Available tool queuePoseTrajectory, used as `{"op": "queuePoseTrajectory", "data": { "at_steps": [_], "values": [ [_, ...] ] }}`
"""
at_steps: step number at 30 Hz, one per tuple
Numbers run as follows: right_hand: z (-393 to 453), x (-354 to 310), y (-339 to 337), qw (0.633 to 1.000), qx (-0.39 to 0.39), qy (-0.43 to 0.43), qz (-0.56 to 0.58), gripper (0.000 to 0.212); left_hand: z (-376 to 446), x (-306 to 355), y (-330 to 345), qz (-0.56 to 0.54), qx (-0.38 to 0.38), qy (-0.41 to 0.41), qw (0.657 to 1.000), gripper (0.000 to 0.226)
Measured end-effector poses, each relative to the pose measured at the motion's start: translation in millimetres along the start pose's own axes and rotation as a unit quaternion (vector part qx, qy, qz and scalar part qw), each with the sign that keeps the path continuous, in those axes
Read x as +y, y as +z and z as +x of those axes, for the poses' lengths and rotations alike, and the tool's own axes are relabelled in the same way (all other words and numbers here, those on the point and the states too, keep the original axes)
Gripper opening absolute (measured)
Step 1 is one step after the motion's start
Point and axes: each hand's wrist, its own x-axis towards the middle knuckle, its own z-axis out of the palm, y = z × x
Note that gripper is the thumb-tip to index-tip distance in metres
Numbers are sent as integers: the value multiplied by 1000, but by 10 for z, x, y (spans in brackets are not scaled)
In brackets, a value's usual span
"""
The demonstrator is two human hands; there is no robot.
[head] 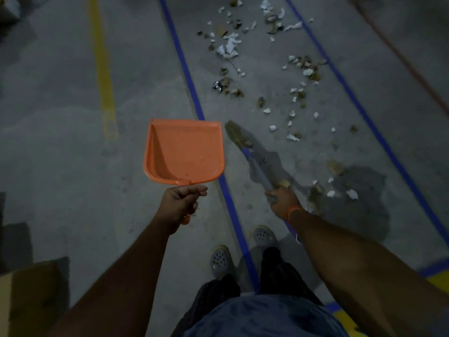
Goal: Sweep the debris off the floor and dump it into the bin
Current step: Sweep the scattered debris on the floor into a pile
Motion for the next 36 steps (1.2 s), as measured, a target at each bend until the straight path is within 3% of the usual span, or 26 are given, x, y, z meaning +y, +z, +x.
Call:
{"op": "queuePoseTrajectory", "data": {
  "at_steps": [11,20,28,32,36],
  "values": [
    [-1184,608,710,991,51,99,78,45,-427,-425,-62,80,-83,-22,993,27],
    [-2143,1043,1251,934,174,227,214,44,-1029,-821,227,128,-127,-3,984,29],
    [-2927,1378,1826,885,194,320,275,40,-1408,-1097,372,184,-181,9,966,34],
    [-2878,1328,1973,857,187,354,324,40,-1326,-982,401,184,-197,5,963,31],
    [-2591,1046,1957,858,155,359,332,39,-1005,-849,335,182,-212,2,960,30]
  ]
}}
